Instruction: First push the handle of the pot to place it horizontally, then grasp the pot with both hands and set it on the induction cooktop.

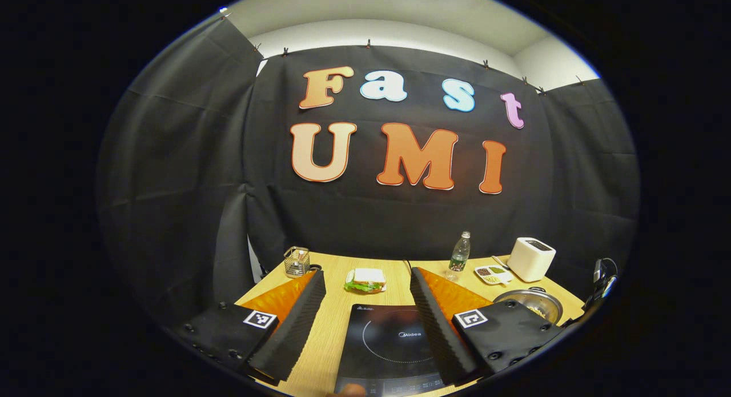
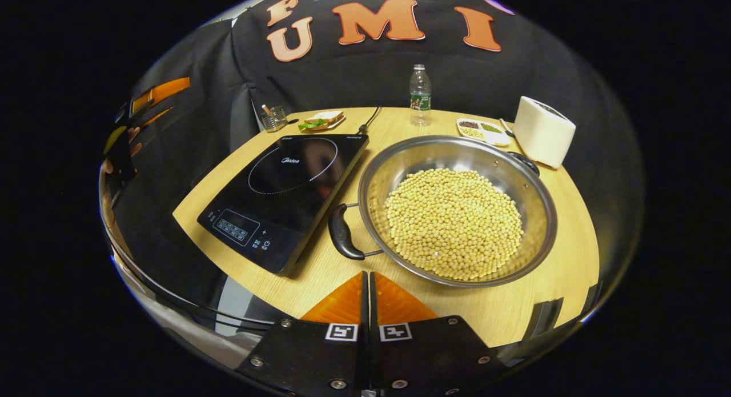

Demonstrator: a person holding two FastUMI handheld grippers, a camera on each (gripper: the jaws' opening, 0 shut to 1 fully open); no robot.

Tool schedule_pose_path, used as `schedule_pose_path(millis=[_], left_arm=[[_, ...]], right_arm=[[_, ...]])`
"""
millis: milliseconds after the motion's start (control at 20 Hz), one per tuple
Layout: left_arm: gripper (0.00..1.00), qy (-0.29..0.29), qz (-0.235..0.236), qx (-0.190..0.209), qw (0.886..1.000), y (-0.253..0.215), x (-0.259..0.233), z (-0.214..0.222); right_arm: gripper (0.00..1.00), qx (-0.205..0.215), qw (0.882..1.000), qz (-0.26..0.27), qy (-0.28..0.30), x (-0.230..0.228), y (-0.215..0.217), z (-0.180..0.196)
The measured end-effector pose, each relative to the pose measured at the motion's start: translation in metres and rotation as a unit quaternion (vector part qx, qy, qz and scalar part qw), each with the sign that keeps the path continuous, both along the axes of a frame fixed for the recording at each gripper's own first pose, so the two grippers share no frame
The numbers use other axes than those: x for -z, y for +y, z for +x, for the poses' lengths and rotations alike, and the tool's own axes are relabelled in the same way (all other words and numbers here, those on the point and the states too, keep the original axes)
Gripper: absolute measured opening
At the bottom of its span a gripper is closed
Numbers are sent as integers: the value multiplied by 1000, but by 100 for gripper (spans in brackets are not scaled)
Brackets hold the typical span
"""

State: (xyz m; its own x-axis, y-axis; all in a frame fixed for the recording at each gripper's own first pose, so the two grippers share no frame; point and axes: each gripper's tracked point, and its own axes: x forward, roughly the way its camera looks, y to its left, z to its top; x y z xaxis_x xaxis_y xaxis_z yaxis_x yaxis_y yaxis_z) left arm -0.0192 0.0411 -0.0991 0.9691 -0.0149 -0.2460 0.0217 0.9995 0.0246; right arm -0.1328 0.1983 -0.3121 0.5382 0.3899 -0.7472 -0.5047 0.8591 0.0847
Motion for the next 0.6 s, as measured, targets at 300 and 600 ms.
schedule_pose_path(millis=[300,600], left_arm=[[98,11,9,4,1000,10,11,3],[98,-4,11,-2,1000,22,3,5]], right_arm=[[0,-3,1000,-6,29,18,23,9],[0,6,998,11,59,22,45,9]])
